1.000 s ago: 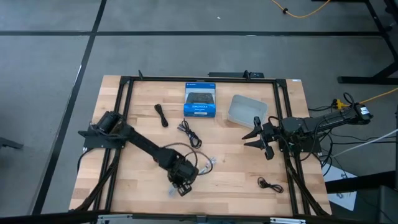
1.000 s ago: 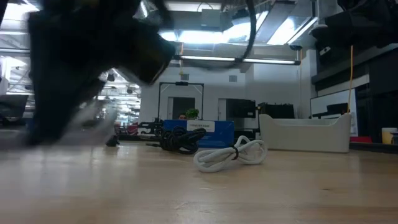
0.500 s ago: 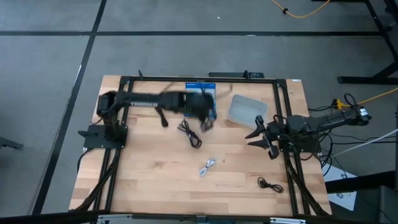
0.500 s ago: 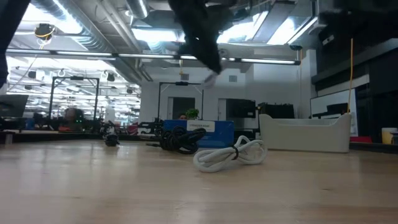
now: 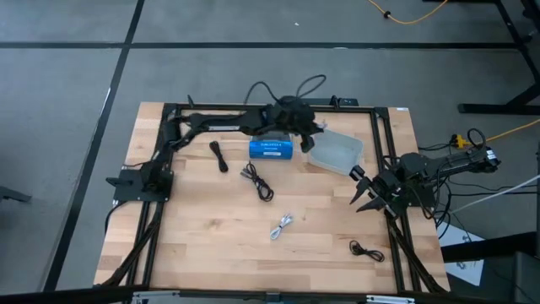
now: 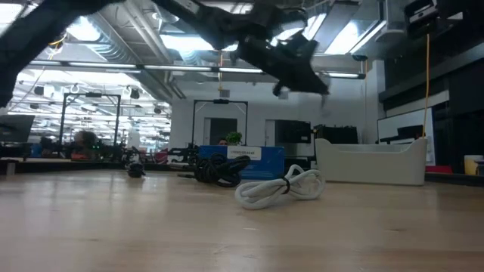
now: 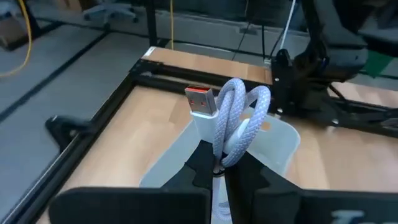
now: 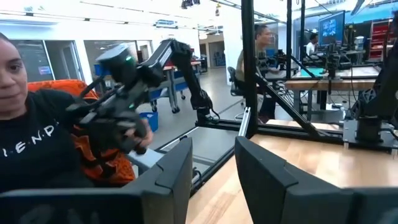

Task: Pick and place USB-C Cables
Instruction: Put the gray charger cable into the gray bin, then adjust the gray bin, then put the top black charger cable into the gray bin

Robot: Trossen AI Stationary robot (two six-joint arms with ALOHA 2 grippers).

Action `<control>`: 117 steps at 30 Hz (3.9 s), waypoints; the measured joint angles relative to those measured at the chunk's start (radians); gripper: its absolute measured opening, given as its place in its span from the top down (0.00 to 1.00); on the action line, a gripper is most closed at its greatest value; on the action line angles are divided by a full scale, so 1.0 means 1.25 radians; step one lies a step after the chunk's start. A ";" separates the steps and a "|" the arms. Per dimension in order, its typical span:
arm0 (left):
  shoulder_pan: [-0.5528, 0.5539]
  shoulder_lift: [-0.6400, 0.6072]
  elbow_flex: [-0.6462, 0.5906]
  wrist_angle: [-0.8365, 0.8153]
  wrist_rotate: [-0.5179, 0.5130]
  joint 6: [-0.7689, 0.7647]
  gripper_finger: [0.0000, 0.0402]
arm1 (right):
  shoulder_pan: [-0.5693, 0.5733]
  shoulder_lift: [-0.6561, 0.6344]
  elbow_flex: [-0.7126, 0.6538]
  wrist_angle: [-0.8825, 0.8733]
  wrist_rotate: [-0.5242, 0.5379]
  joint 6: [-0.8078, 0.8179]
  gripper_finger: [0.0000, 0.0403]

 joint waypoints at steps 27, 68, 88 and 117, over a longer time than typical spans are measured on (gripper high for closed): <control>-0.085 0.264 0.331 -0.067 -0.140 0.156 0.69 | 0.000 -0.001 0.000 -0.007 -0.002 0.022 0.69; -0.096 0.213 0.329 -0.605 -0.489 -0.028 0.69 | 0.000 0.000 0.000 -0.062 0.000 0.020 0.69; -0.132 0.213 0.325 -0.575 -0.418 -0.034 0.69 | 0.000 -0.001 0.000 -0.061 0.000 0.022 0.69; -0.258 -0.028 0.326 -0.898 -0.465 -0.017 0.69 | 0.000 -0.002 0.000 -0.043 -0.001 0.040 0.69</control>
